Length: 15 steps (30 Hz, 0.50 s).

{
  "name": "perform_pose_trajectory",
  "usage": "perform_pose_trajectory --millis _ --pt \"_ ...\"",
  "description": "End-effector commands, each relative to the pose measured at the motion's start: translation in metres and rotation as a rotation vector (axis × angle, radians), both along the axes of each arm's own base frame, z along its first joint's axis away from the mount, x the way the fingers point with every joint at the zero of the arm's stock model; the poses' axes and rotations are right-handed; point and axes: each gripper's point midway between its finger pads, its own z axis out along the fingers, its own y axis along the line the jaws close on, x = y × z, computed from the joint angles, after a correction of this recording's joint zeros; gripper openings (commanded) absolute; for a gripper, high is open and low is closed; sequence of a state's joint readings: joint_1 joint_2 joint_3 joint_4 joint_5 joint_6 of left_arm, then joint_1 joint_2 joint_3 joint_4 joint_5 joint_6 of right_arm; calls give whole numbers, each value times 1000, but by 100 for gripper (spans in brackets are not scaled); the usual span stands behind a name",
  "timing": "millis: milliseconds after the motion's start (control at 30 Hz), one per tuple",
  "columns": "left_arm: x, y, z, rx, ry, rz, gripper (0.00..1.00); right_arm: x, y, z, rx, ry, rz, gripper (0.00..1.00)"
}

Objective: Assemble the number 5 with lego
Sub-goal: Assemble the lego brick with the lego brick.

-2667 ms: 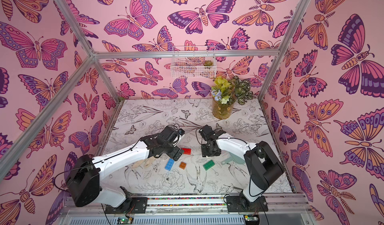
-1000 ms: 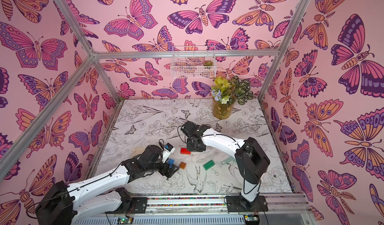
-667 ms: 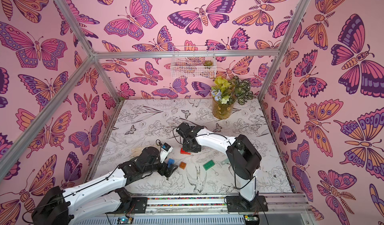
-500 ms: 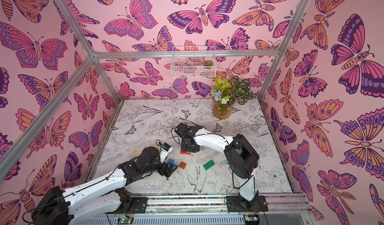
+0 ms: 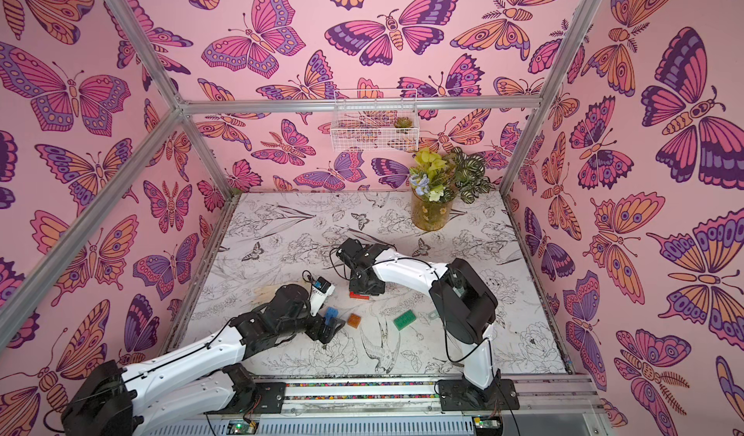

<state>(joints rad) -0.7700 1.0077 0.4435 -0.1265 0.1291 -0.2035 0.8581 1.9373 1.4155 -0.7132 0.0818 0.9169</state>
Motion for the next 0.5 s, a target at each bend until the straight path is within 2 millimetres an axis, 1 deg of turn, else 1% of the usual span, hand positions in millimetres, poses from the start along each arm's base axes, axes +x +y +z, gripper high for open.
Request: perform_pose_trajectory --millis 0,267,467 --pt "0 1 -4 9 -3 3 100 4 6 -2 -6 -6 -8 16" --pt "0 1 -5 13 -2 3 100 3 7 -9 -22 4 -6 15" --pt "0 1 -5 14 -2 3 100 2 5 -14 -86 0 16 15"
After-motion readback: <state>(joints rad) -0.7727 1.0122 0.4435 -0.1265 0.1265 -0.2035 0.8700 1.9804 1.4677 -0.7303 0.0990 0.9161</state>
